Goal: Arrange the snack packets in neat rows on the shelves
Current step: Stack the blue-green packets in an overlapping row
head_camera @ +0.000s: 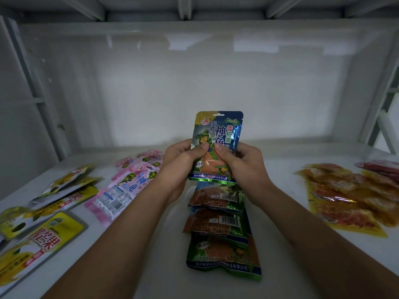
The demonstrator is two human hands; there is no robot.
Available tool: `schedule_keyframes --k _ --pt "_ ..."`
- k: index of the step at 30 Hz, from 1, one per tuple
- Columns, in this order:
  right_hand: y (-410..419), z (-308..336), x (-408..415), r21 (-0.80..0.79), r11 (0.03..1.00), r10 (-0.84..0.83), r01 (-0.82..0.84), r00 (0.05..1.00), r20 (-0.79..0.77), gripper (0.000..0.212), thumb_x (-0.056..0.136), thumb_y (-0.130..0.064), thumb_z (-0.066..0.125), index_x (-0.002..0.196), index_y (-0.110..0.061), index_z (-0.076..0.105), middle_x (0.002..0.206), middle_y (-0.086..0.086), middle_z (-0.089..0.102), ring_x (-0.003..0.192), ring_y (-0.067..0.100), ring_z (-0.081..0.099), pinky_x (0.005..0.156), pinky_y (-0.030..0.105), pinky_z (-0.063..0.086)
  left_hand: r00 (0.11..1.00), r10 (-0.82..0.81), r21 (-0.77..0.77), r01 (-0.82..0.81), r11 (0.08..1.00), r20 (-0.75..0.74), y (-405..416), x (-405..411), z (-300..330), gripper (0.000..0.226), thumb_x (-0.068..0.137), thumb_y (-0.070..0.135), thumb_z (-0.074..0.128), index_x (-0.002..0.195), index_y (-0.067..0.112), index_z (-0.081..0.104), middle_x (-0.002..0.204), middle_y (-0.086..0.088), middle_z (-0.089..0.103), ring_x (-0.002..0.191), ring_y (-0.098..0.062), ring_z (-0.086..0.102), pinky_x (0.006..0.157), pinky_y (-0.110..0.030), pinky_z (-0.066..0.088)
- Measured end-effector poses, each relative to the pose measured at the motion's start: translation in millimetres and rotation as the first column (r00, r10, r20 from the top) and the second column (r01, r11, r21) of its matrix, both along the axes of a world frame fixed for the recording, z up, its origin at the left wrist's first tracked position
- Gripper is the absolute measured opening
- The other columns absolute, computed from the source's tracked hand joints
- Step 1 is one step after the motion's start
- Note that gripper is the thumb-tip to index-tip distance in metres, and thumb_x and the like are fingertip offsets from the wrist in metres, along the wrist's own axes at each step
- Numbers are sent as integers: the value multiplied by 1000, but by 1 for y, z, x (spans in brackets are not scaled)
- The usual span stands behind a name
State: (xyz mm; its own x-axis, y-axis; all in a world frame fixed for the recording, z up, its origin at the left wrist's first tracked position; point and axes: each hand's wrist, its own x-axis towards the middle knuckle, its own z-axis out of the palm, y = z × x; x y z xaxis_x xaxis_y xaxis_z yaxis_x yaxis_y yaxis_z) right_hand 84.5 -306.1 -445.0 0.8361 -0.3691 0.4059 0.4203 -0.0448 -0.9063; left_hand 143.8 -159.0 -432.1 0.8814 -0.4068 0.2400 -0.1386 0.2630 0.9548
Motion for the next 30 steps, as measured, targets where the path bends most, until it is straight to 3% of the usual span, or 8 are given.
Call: schedule_keyframes --k 6,10,14,19,23,26,28,30 --pt "-1 5 -5 29 1000 -1 1 1000 3 18 101 -18 67 109 -5 76 87 7 79 72 15 76 54 25 57 998 45 33 -47 998 44 -2 -2 -1 42 95 15 74 119 -16 61 112 -32 72 106 -50 70 101 -60 54" --pt "-1 3 -2 23 999 -32 33 999 -25 19 99 -21 70 101 -3 76 92 17 79 75 23 78 59 33 61 999 35 60 -35 998 8 -1 -4 1 20 97 11 69 111 -3 72 103 -23 78 92 -37 74 88 -49 60" --pt "-1 3 -1 56 998 -8 11 998 -62 17 97 -21 73 103 -6 76 93 11 81 83 28 79 74 41 65 999 41 53 -41 998 -3 -2 -5 3 21 103 19 62 114 5 75 105 -17 79 94 -36 77 87 -47 62" --pt "2 7 -6 44 999 9 -7 998 -56 13 100 -19 68 102 -7 75 83 2 80 72 17 77 58 27 59 993 98 72 -103 992 65 -1 -6 3 31 103 25 65 112 -3 72 105 -23 77 95 -39 74 91 -57 60" --pt "2 9 -9 84 996 22 -16 998 -66 19 104 -21 62 105 -6 74 82 1 80 70 15 77 54 24 56 991 94 81 -102 992 100 -2 -12 6 49 99 35 71 112 -12 64 109 -34 71 99 -52 71 92 -68 56" --pt "2 9 -10 57 998 5 0 997 -76 21 105 -22 62 104 -5 75 83 4 80 71 17 77 56 27 58 993 95 62 -99 993 69 -3 -9 5 26 102 26 67 104 0 73 99 -18 79 89 -36 76 83 -50 63" --pt "3 9 -9 8 999 -33 34 996 -81 23 104 -23 64 99 -4 75 86 11 80 74 24 78 64 36 63 994 95 63 -98 993 53 -2 -8 6 20 103 26 65 96 11 76 92 -8 79 81 -24 74 72 -34 60" --pt "4 6 -8 -38 998 -50 47 996 -78 25 103 -25 66 97 -3 75 91 18 79 82 36 77 75 51 64 992 108 52 -112 992 65 -1 -7 6 23 104 28 64 102 9 76 93 -9 78 78 -19 74 63 -27 57"
